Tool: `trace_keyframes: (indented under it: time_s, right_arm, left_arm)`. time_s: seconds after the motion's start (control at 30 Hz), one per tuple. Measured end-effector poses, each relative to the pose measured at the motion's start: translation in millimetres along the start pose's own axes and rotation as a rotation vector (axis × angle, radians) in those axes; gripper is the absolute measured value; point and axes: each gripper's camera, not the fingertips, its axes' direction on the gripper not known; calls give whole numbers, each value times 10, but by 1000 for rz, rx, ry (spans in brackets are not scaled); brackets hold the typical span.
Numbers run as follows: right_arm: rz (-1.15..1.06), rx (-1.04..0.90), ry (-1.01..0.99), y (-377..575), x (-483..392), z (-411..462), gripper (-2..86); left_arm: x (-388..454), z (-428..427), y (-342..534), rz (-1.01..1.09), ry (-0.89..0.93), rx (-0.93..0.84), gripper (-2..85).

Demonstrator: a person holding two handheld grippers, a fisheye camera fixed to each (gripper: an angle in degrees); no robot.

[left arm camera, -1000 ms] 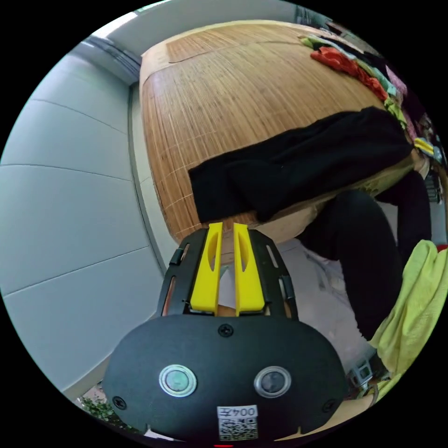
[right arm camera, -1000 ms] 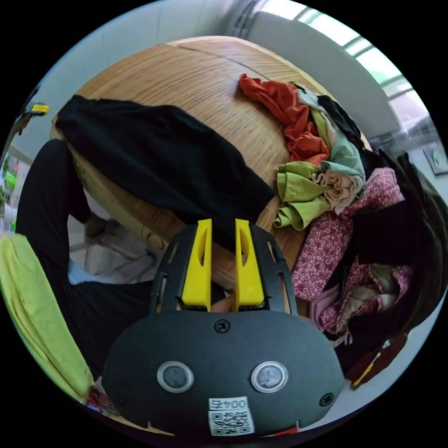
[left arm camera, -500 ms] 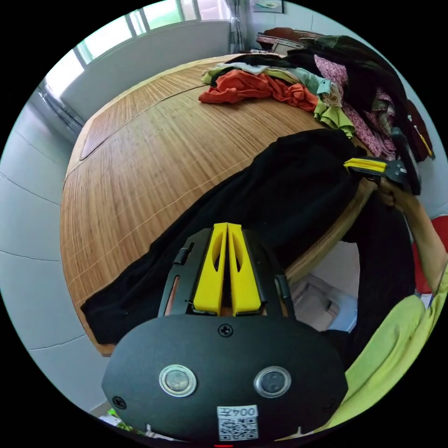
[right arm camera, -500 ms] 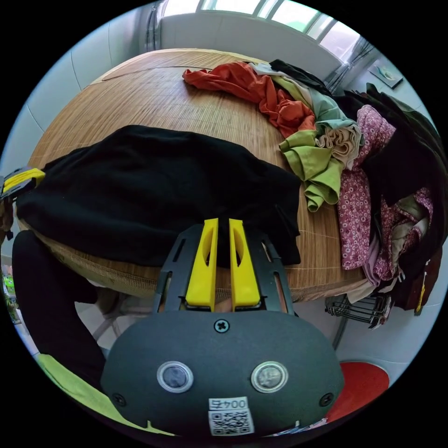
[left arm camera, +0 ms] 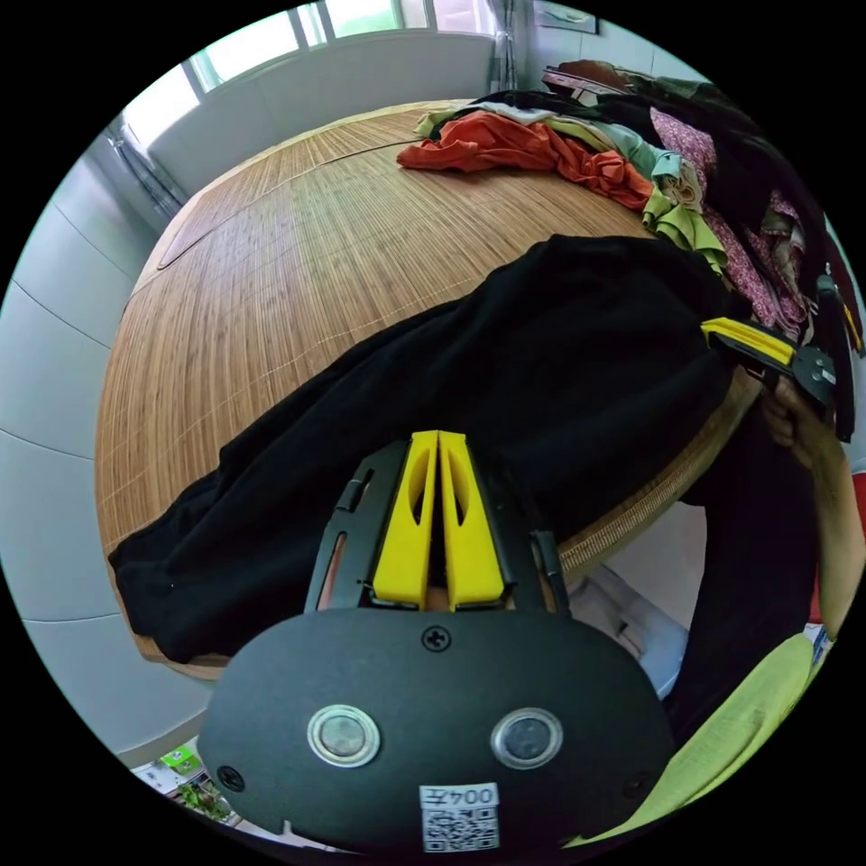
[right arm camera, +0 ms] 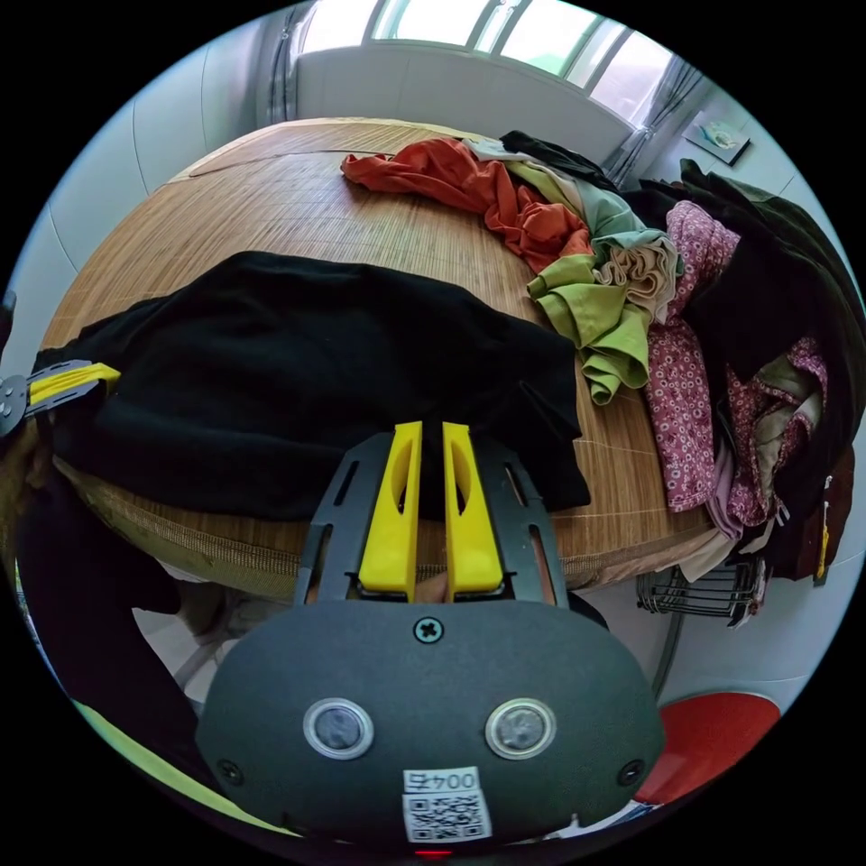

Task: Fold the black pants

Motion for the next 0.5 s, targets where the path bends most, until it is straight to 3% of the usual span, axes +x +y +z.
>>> trace_keyframes:
  time_s: [0.27, 0.5]
  right_arm:
    - [-1, 2, -27, 115, 197, -223, 53]
    - [11, -8, -51, 108, 330, -417, 52]
  left_arm:
    - [433, -63, -149, -7, -111, -1, 3]
    - [545, -82, -154, -51, -51, 2, 3]
